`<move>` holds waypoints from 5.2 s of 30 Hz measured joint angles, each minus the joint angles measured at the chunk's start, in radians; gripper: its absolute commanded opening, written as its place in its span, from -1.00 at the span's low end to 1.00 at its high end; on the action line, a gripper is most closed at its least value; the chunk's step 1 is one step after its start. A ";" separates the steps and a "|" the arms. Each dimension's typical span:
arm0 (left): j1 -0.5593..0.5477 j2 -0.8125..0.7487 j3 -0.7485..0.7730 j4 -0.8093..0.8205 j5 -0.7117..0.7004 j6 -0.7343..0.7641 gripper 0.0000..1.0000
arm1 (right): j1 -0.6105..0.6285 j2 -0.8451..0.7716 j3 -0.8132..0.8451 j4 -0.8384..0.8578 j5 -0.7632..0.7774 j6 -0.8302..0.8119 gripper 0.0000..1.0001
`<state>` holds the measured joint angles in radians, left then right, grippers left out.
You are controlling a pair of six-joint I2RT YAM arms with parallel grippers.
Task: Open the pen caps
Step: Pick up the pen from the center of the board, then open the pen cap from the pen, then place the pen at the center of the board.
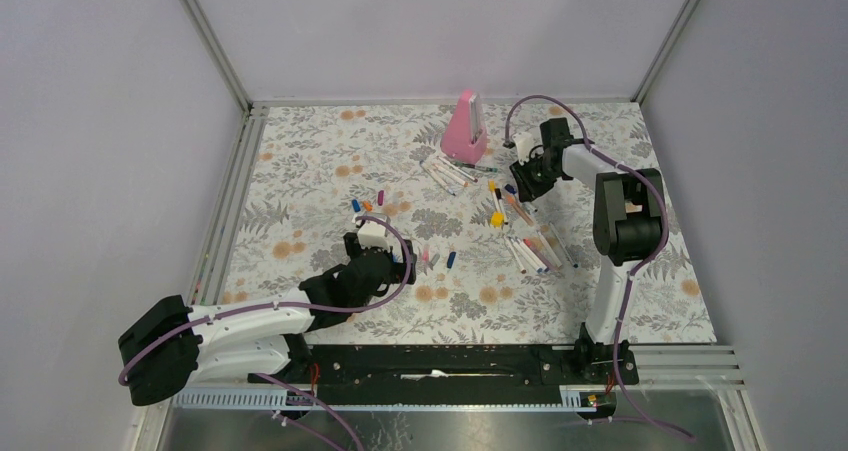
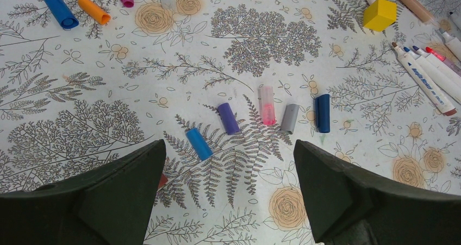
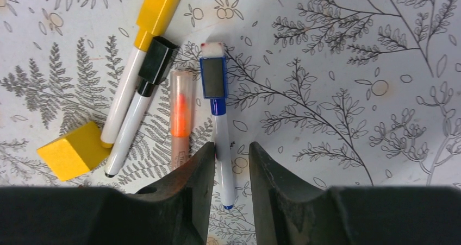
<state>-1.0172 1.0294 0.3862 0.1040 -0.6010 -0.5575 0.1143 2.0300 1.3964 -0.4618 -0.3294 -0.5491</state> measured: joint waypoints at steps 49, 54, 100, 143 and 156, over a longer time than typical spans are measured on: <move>0.009 -0.252 -0.021 0.014 0.085 -0.046 0.98 | -0.089 -0.322 -0.192 0.046 -0.219 0.003 -1.00; 0.009 -0.236 -0.020 0.145 0.182 -0.059 0.98 | -0.104 -0.486 -0.309 0.040 -0.400 0.031 -1.00; 0.079 0.675 0.484 0.660 0.453 -0.512 -0.03 | -0.067 -0.660 -0.583 0.234 -0.886 0.292 -1.00; 0.137 0.650 0.512 0.652 0.464 -0.431 -1.00 | -0.013 -0.617 -0.551 0.298 -0.868 0.308 -1.00; 0.396 0.409 0.612 0.637 0.259 -0.353 -1.00 | -0.023 -0.606 -0.563 0.174 -0.845 0.246 -1.00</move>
<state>-0.6216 1.4387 0.9985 0.7414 -0.3424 -0.9108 0.0914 1.4242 0.8333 -0.2882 -1.1748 -0.3031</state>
